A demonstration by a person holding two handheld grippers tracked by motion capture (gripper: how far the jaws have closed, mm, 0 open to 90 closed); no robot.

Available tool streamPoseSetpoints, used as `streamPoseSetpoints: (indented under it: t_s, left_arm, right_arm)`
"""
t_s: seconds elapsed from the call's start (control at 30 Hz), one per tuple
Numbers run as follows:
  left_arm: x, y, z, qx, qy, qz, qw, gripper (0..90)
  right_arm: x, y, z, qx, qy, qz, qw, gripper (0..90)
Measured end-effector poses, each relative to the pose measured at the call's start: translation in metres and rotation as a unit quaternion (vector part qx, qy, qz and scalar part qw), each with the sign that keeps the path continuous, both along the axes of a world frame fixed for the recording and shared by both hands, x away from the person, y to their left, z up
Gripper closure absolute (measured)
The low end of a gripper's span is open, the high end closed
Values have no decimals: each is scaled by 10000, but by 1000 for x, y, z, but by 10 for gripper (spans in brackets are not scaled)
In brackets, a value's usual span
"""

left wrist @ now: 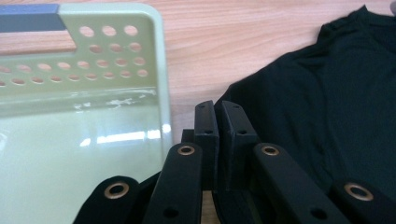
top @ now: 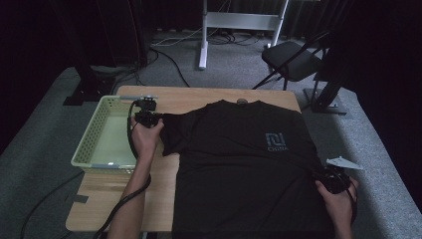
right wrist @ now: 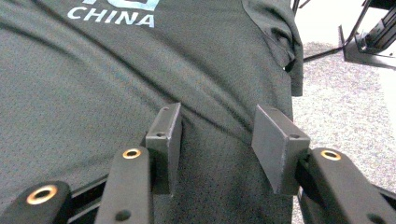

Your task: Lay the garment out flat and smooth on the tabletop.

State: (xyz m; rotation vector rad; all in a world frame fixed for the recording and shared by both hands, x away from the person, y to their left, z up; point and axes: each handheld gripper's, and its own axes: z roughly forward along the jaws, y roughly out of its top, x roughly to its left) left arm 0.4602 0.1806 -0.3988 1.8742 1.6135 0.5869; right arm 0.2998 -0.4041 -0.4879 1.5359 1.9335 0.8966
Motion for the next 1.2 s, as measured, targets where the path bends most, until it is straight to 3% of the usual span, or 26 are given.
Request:
streamPoseSetpoints:
  t_s: [0.4, 0.57, 0.77, 1.2]
  left_arm:
    - [1, 10, 4, -125, -10, 101, 9999, 854]
    - [-3, 12, 9, -174, -182, 225, 9994, 732]
    - [-7, 15, 15, -168, -322, 288, 9989, 670]
    - [-18, 5, 24, -248, -499, 49, 9984, 583]
  right_arm:
    - [0, 0, 0, -1, 0, -3, 10000, 525]
    - [0, 0, 0, -3, -2, 0, 10000, 525]
    - [0, 0, 0, -4, 1, -3, 10000, 525]
    - [0, 0, 0, 3, 0, -4, 10000, 518]
